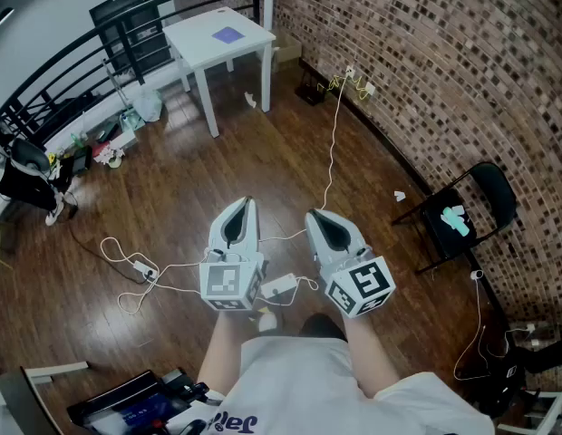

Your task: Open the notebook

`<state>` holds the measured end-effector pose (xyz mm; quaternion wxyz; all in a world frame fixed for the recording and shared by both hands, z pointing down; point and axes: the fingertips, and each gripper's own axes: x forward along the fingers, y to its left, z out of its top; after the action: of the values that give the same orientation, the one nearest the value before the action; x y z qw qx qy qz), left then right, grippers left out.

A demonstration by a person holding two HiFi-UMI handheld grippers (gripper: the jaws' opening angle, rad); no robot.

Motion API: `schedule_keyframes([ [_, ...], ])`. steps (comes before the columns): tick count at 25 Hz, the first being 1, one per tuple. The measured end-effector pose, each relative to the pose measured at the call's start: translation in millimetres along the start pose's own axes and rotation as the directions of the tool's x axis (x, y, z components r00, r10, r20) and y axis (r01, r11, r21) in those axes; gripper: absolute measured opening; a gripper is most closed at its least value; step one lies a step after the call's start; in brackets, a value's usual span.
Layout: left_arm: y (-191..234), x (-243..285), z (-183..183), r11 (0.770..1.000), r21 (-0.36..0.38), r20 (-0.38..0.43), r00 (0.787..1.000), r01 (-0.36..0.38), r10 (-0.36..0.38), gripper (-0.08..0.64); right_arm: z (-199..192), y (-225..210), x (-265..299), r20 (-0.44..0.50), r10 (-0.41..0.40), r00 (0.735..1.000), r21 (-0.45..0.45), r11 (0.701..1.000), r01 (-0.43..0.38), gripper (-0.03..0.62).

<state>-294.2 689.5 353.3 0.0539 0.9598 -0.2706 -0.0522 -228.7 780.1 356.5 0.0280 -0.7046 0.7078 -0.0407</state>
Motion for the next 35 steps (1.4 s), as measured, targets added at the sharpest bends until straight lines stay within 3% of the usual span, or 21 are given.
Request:
schedule_keyframes([
  [2, -4.0, 22.0, 18.5, 0.985, -0.13, 0.102, 0.99, 0.111, -0.098, 0.017, 4.5, -7.6, 20.2, 0.018, 0.078, 0.997, -0.016, 0.997, -0.078, -0.009],
  [4, -6.8, 50.4, 24.8, 0.974, -0.16, 0.145, 0.98, 0.158, -0.136, 0.017, 2.0, -28.7, 41.0, 0.02, 0.104, 0.994, -0.008, 0.995, -0.104, -0.009],
  [8, 6.1, 127.0, -16.0, 0.998, -0.038, 0.038, 0.998, 0.045, -0.044, 0.017, -15.0, -104.0, 86.4, -0.007, 0.059, 0.998, 0.033, 0.998, -0.059, -0.009],
  [12, 19.8, 218.6, -37.5, 0.997, -0.067, -0.017, 0.999, -0.032, 0.031, 0.017, -20.6, -183.8, 142.6, -0.027, 0.077, 0.997, 0.026, 0.997, -0.076, -0.009],
  [14, 20.9, 272.2, -38.4, 0.995, -0.08, -0.012, 0.999, -0.053, 0.053, 0.017, -15.1, -223.2, 171.6, -0.031, 0.11, 0.993, 0.032, 0.993, -0.109, -0.009],
  [19, 0.8, 394.7, -21.5, 0.997, 0.009, 0.064, 0.995, -0.08, 0.079, 0.017, 27.0, -327.7, 236.9, -0.005, 0.216, 0.976, 0.001, 0.976, -0.216, -0.009],
  [23, 0.7, 463.7, -8.1, 0.992, 0.077, 0.081, 0.992, -0.101, 0.095, 0.017, 44.5, -383.1, 287.2, -0.012, 0.24, 0.971, -0.048, 0.969, -0.24, -0.011],
  [28, 68.0, 512.4, -39.8, 0.981, 0.038, 0.037, 0.981, -0.191, 0.189, 0.017, -1.0, -378.8, 356.2, -0.15, 0.319, 0.936, -0.051, 0.943, -0.33, -0.012],
  [35, 189.4, 616.8, -34.6, 0.977, 0.041, 0.084, 0.975, -0.209, 0.205, 0.017, -13.3, -431.7, 526.3, -0.152, 0.28, 0.948, -0.002, 0.959, -0.284, -0.012],
])
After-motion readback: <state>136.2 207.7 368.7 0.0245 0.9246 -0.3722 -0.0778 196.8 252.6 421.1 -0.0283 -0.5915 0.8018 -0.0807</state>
